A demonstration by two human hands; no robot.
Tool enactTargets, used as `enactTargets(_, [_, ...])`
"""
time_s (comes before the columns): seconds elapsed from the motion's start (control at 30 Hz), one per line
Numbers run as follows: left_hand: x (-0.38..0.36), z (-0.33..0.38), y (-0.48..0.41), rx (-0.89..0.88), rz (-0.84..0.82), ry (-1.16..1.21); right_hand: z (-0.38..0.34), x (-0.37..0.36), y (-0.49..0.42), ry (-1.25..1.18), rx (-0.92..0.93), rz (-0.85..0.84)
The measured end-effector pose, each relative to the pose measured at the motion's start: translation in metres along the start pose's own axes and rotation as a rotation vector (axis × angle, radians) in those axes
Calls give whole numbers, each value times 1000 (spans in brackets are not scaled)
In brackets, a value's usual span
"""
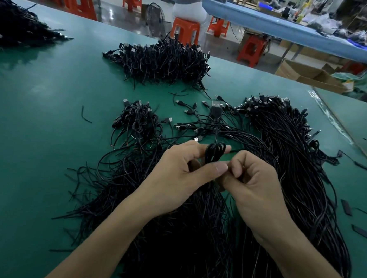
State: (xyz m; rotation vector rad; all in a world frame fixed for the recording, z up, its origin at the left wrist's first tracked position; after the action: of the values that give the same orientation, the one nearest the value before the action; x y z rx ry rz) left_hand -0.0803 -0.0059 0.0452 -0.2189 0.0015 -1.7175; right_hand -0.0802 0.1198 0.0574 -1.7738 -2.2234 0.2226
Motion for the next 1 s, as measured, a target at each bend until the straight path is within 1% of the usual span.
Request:
enactTargets(0.1, [-2, 1, 1, -39, -59, -72, 7, 7, 0, -105, -84, 72])
enactTargets(0.23, [-5, 9, 4, -149, -50, -234, 25, 8, 3, -270, -258, 116])
enactTargets(0.3, [-7, 12, 5, -193, -62, -285, 33, 7, 6, -309, -362, 112])
enactTargets(0.4, [-7, 13, 7, -241, -87, -295, 38, 3, 8, -403, -476, 68])
enactTargets(0.5, [-2, 16, 6, -263, -13, -326, 44, 2, 11, -537, -572, 68])
enactTargets(0.57, [3, 18, 5, -276, 55, -369, 46, 3, 13, -541, -597, 52])
enactTargets(0.67, [10, 14, 3, -236, 119, -339, 50, 8, 10, -402, -571, -8])
enactTargets(0.77, [33, -2, -9, -62, 256, -249, 66, 27, 0, -260, -537, 45])
enactTargets(0.8, [43, -10, -15, 6, 308, -200, 73, 38, -5, -143, -521, 64])
enactTargets(0.87, [69, -27, -27, 126, 440, -173, 88, 60, -17, 247, -484, 25])
enactTargets(0.93, [95, -42, -36, 205, 552, -250, 103, 76, -33, 630, -428, -98])
enactTargets(1.0, [113, -51, -45, 247, 623, -361, 117, 82, -48, 846, -390, -226])
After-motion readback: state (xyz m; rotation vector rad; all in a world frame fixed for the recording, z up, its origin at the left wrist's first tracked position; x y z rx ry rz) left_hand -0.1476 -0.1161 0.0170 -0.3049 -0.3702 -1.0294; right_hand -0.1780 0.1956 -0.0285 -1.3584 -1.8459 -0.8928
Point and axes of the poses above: each hand's wrist, its own y-axis away from the middle knuckle, its own x-axis out of the back of the hand, z = x × y, the point moved 8 cm from there along -y, towards the middle knuckle, and after that the axes turned 8 degrees about x, right-handed, at the moved point
